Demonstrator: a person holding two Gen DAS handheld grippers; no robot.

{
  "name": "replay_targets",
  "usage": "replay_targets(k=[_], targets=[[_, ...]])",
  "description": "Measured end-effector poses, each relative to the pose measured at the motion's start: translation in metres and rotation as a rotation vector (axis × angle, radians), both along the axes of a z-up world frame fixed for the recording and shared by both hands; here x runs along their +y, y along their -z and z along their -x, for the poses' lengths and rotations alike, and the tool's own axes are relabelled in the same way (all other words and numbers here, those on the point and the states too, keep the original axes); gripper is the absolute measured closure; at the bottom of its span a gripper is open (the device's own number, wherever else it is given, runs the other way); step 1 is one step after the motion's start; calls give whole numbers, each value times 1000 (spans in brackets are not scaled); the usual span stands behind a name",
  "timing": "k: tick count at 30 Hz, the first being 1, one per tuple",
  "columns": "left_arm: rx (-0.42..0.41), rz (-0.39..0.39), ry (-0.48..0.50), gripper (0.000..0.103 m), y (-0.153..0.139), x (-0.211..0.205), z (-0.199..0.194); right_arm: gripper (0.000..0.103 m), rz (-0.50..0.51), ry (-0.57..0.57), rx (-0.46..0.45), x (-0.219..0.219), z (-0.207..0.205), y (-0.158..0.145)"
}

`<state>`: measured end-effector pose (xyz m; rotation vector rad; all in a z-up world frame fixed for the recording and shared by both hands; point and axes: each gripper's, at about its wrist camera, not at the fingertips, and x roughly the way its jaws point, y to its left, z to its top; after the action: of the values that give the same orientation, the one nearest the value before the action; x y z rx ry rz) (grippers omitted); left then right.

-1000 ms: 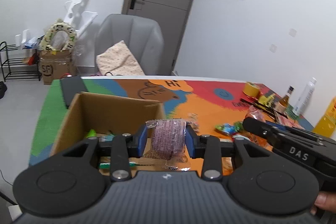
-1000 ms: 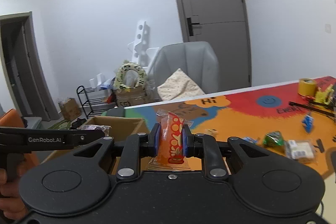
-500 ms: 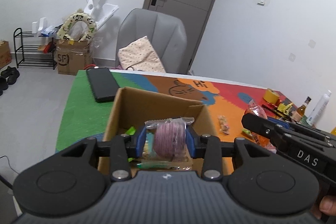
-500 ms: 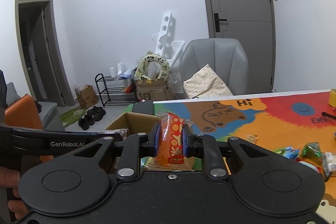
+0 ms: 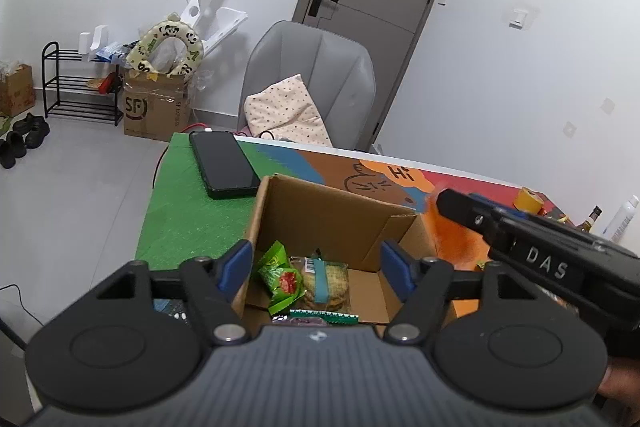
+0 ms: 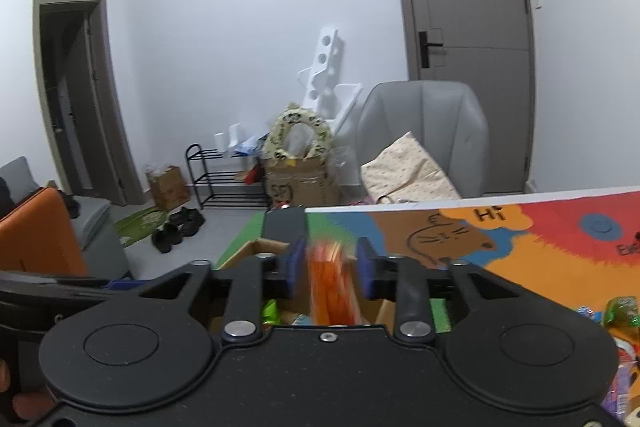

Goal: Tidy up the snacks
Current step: 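Open both grippers over the box to release the snacks, then move both grippers back toward the remaining snacks on the table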

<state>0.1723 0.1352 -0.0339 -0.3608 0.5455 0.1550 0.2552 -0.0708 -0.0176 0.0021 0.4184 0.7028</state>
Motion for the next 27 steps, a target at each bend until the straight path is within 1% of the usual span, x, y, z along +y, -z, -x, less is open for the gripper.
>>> replay_targets(k=[1, 2, 4, 5, 7, 10, 14, 22, 27], targets=[[1, -1, -1, 28, 0, 0, 1, 61, 1, 4, -5, -2, 0, 0], [2, -4, 0, 27, 0, -1, 1, 61, -1, 7, -3, -5, 1, 1], [6, -14, 3, 20, -1, -4, -1, 61, -6, 16, 17, -12, 1, 3], [8, -20, 3, 19, -1, -5, -1, 59, -5, 22, 24, -15, 0, 5], [9, -28, 5, 15, -1, -9, -1, 51, -2, 40, 34, -24, 0, 7], [11, -38, 8, 11, -1, -15, -5, 46, 1, 67, 41, -38, 1, 10], [11, -40, 18, 10, -2, -28, -8, 41, 0, 105, 54, -58, 2, 14], [4, -50, 75, 8, -6, -62, -14, 30, -12, 180, 70, -100, 1, 19], [-3, -55, 119, 7, -7, -85, -18, 27, -5, 222, 75, -123, 2, 20]])
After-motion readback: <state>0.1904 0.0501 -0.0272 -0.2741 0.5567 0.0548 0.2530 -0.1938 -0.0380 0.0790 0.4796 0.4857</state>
